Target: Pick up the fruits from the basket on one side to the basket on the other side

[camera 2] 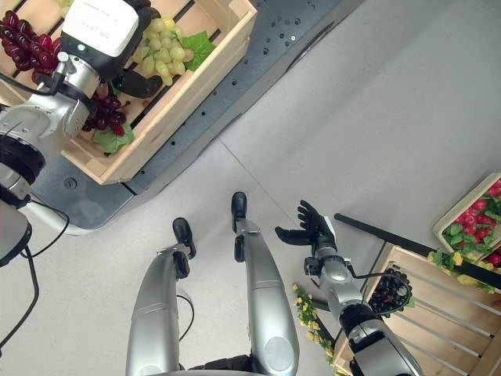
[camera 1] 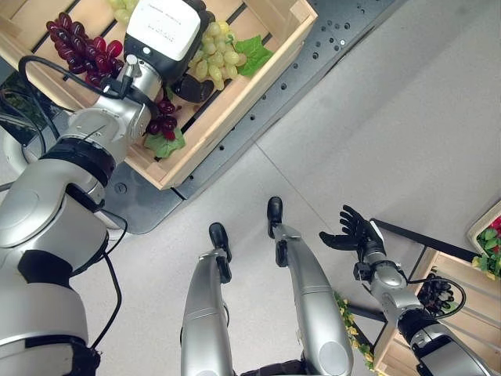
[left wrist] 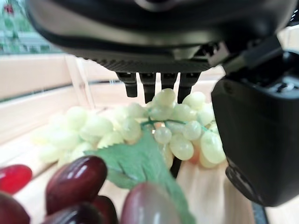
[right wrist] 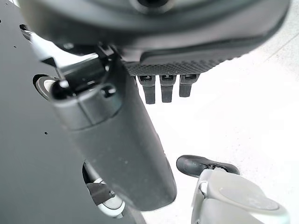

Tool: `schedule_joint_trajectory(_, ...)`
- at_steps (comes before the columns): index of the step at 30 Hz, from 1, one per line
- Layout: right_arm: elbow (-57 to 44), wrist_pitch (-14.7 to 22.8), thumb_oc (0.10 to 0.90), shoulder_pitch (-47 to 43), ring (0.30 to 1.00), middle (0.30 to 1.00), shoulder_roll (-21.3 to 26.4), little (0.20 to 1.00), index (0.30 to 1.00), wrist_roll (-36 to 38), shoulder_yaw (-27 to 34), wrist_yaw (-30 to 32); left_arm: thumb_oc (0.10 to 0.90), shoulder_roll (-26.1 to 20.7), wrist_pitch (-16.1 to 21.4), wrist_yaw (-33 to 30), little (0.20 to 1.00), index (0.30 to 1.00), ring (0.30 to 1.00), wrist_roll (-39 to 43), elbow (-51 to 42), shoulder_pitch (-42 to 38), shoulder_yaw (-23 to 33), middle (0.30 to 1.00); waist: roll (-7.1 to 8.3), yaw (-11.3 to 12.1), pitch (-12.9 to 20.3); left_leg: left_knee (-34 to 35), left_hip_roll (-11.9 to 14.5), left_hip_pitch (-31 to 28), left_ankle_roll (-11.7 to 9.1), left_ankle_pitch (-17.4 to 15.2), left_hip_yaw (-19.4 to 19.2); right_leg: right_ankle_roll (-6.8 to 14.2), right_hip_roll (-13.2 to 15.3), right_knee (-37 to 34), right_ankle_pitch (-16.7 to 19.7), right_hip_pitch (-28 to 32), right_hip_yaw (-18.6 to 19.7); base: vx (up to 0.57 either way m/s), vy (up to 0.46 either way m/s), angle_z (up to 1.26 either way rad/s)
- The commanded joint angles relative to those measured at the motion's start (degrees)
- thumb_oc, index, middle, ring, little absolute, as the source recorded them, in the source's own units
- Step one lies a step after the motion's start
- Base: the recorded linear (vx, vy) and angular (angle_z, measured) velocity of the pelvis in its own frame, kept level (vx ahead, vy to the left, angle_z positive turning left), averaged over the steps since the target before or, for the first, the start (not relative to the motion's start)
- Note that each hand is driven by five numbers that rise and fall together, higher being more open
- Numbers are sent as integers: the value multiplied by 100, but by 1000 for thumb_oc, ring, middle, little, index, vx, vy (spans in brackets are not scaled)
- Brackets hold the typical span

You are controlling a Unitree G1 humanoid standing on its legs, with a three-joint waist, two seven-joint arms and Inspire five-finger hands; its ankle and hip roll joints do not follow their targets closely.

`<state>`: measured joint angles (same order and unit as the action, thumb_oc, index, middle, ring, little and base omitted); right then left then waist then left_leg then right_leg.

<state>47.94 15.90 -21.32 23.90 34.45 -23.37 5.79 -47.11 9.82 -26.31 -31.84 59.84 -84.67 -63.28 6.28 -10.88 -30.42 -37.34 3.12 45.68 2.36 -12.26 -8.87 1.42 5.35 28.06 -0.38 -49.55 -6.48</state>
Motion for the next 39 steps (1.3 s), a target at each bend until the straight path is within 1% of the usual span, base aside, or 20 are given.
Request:
schedule_joint_trajectory(1, -208, 102, 800, 52, 900, 900, 465, 900, 900, 219, 110, 302, 800, 94, 10, 568, 900, 900, 900, 118, 83, -556, -4, 900, -55, 81, 62, 761, 189, -147, -161, 540, -292, 203, -140, 25, -213, 349, 20, -12, -3, -3)
schedule_joint_trajectory(2, -192, 122, 800, 51, 900, 900, 471, 900, 900, 225, 115, 289, 800, 101, -103, 697, 900, 900, 900, 96, 117, -563, -24, 900, -57, 78, 62, 753, 195, -141, -160, 539, -294, 200, -139, 37, -219, 342, 19, -15, -7, -4)
schedule_joint_trajectory(3, -196, 120, 800, 48, 900, 900, 478, 900, 900, 222, 133, 284, 684, 99, -201, 798, 726, 726, 726, 0, 136, -561, -16, 726, -60, 76, 62, 759, 203, -143, -158, 543, -301, 197, -138, 51, -229, 337, 16, -14, -8, -4)
schedule_joint_trajectory(4, -203, 119, 800, 46, 900, 900, 482, 900, 900, 224, 133, 291, 530, 96, -255, 839, 495, 495, 495, -15, 146, -562, -23, 495, -61, 73, 62, 762, 206, -146, -160, 546, -303, 197, -138, 50, -229, 337, 16, -24, -23, -5)
schedule_joint_trajectory(5, -220, 152, 800, 69, 900, 900, 501, 900, 900, 272, 118, 302, 400, 88, -384, 987, 300, 300, 300, 36, 234, -547, -54, 300, -55, 72, 62, 757, 215, -170, -173, 540, -295, 197, -135, 42, -245, 373, 14, -32, -28, -4)
schedule_joint_trajectory(10, -282, 202, 800, 93, 900, 900, 516, 900, 900, 427, 146, 319, 400, 28, -600, 1008, 300, 300, 300, -313, 359, -549, -83, 300, -56, 84, 62, 770, 228, -187, -185, 567, -278, 179, -125, 33, -252, 407, -24, -26, -24, -3)
schedule_joint_trajectory(11, -302, 269, 800, 125, 900, 900, 531, 900, 900, 516, 173, 261, 400, -12, -752, 1053, 300, 300, 300, -473, 402, -560, -93, 300, -57, 93, 62, 770, 233, -223, -191, 568, -274, 170, -122, 38, -267, 445, -40, -32, -32, -4)
schedule_joint_trajectory(13, -361, 333, 800, 151, 900, 900, 540, 900, 900, 561, 191, 245, 400, -70, -861, 1049, 300, 300, 300, -640, 448, -551, -92, 300, -66, 100, 62, 754, 244, -236, -193, 560, -276, 162, -113, 64, -285, 455, -42, -37, -26, -4)
schedule_joint_trajectory(17, -498, 405, 800, 203, 900, 900, 550, 900, 900, 605, 199, 310, 400, -172, -970, 979, 300, 300, 300, -795, 546, -466, -21, 300, -99, 133, 62, 763, 222, -307, -197, 564, -264, 151, -82, 70, -309, 533, -81, -10, -6, -1)
schedule_joint_trajectory(22, -673, 366, 800, 243, 900, 900, 600, 900, 900, 640, 265, 326, 400, -335, -724, 1010, 300, 300, 300, -993, 489, -304, 9, 300, -192, 169, 62, 714, 182, -376, -185, 528, -265, 136, -39, 142, -355, 576, -91, 0, 0, 0)
schedule_joint_trajectory(25, -717, 390, 800, 259, 900, 900, 602, 900, 900, 632, 274, 321, 400, -379, -662, 859, 300, 300, 300, -822, 420, -255, 40, 300, -222, 185, 62, 735, 167, -452, -178, 521, -279, 135, -35, 137, -369, 640, -87, -12, 10, 2)
schedule_joint_trajectory(26, -779, 427, 800, 297, 900, 900, 596, 900, 900, 628, 267, 333, 400, -417, -636, 544, 300, 300, 300, -310, 346, -186, 126, 300, -235, 201, 62, 748, 168, -534, -170, 494, -297, 139, -33, 139, -393, 708, -78, 0, 0, 0)
schedule_joint_trajectory(27, -785, 433, 800, 302, 900, 900, 596, 900, 900, 634, 263, 334, 400, -425, -610, 468, 300, 300, 300, -171, 334, -181, 147, 300, -237, 205, 62, 750, 166, -546, -169, 491, -297, 140, -31, 140, -396, 717, -77, 0, 0, 0)
schedule_joint_trajectory(28, -853, 544, 800, 366, 900, 900, 566, 900, 900, 607, 261, 361, 400, -461, -537, 121, 300, 300, 300, 650, 210, -115, 359, 300, -246, 233, 62, 761, 163, -619, -156, 473, -295, 146, -27, 156, -416, 776, -67, 0, 0, 0)
schedule_joint_trajectory(30, -998, 662, 800, 475, 900, 900, 533, 900, 900, 555, 268, 408, 400, -507, -255, -183, 300, 300, 300, 1641, 85, 34, 752, 300, -251, 267, 62, 778, 152, -724, -145, 450, -294, 153, -32, 158, -444, 872, -57, -12, -15, 0)
schedule_joint_trajectory(31, -1142, 714, 800, 567, 900, 900, 485, 900, 900, 501, 283, 469, 400, -533, -1, -283, 300, 300, 300, 1996, -28, 206, 1177, 300, -248, 295, 62, 791, 139, -826, -135, 430, -291, 163, -39, 162, -466, 962, -47, -22, -38, 1)
schedule_joint_trajectory(34, -1520, 784, 800, 751, 900, 900, 373, 900, 900, 386, 309, 571, 400, -544, 468, -322, 300, 300, 300, 2833, -363, 633, 2013, 300, -240, 347, 62, 815, 121, -1091, -115, 370, -285, 185, -39, 165, -523, 1204, -32, -11, -25, 1)
schedule_joint_trajectory(35, -1548, 768, 800, 760, 900, 900, 365, 900, 900, 375, 308, 585, 400, -536, 509, -325, 300, 300, 300, 2867, -389, 681, 2095, 300, -242, 349, 62, 819, 120, -1121, -114, 365, -285, 185, -37, 163, -528, 1233, -33, -14, -19, 3)
schedule_joint_trajectory(36, -1717, 809, 800, 815, 900, 900, 289, 900, 900, 291, 312, 628, 400, -457, 734, -258, 300, 300, 300, 3402, -600, 968, 2598, 300, -250, 379, 62, 840, 109, -1318, -109, 329, -287, 185, -18, 152, -571, 1420, -27, 0, 0, 0)
schedule_joint_trajectory(39, -2005, 764, 800, 920, 900, 900, 151, 900, 900, 64, 365, 734, 400, -281, 907, -146, 300, 300, 300, 4129, -1088, 1503, 3344, 300, -302, 424, 62, 922, 68, -1781, -103, 274, -291, 197, 55, 99, -634, 1836, -33, 0, 0, 0)
